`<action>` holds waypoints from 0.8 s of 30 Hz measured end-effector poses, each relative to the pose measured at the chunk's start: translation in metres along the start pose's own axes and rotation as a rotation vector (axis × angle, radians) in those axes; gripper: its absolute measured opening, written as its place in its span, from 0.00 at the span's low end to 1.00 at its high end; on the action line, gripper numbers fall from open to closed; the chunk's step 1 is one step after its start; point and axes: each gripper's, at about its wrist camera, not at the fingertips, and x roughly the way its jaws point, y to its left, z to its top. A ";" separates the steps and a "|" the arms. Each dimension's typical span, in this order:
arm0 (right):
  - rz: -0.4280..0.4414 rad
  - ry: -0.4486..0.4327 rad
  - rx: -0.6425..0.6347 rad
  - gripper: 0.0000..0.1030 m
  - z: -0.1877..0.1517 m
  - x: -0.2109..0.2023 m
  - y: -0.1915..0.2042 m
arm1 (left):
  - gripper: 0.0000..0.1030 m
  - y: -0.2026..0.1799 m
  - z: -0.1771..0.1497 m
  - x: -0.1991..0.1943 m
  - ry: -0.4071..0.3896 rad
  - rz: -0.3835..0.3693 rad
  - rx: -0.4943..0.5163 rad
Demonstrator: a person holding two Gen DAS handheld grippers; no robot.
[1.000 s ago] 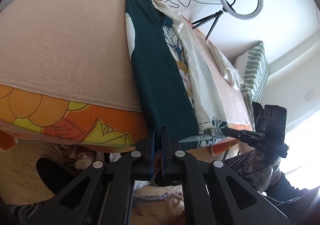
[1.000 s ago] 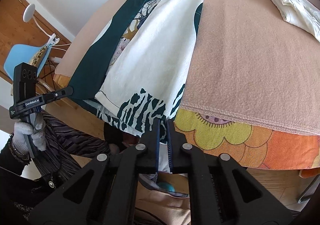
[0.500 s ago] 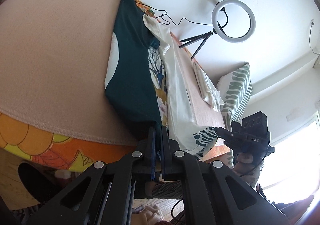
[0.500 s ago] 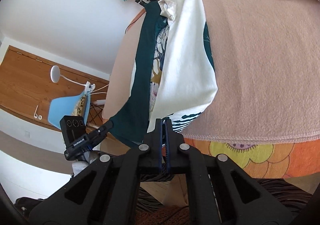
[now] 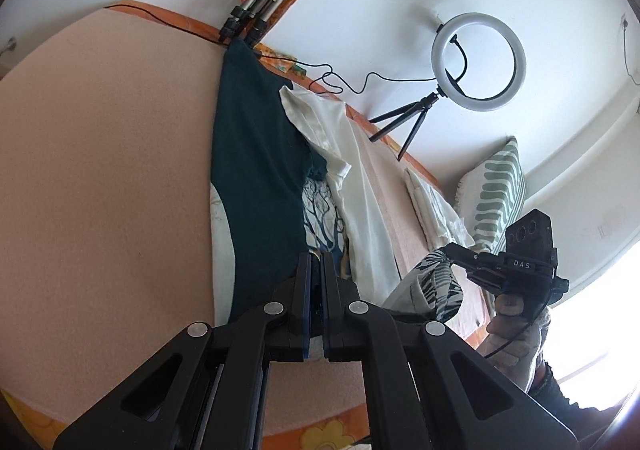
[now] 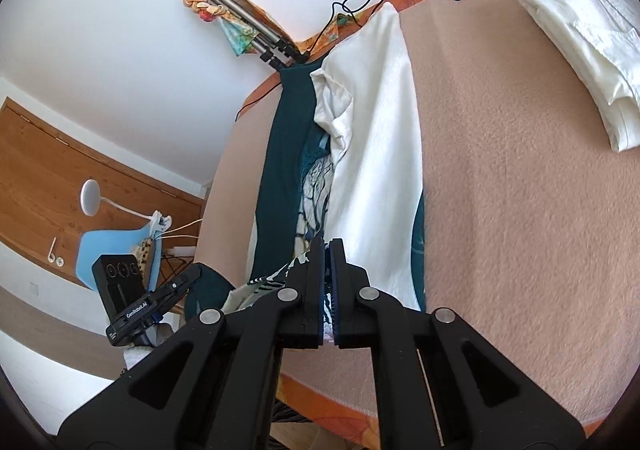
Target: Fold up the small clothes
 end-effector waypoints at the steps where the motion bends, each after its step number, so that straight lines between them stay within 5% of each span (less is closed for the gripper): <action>1: -0.007 -0.001 0.007 0.04 0.005 0.004 -0.004 | 0.02 0.001 0.004 0.006 0.005 0.008 0.001; 12: -0.113 0.041 0.075 0.04 0.033 0.054 -0.039 | 0.02 0.023 0.018 0.045 0.034 0.105 -0.023; 18: -0.092 0.062 0.069 0.04 0.037 0.062 -0.044 | 0.03 0.031 0.019 0.044 0.023 0.131 -0.055; 22: -0.067 0.054 0.040 0.05 0.039 0.056 -0.039 | 0.13 0.030 0.021 0.029 -0.028 0.148 -0.058; 24: -0.064 0.029 0.022 0.14 0.041 0.048 -0.036 | 0.13 0.029 0.021 0.021 -0.053 0.148 -0.046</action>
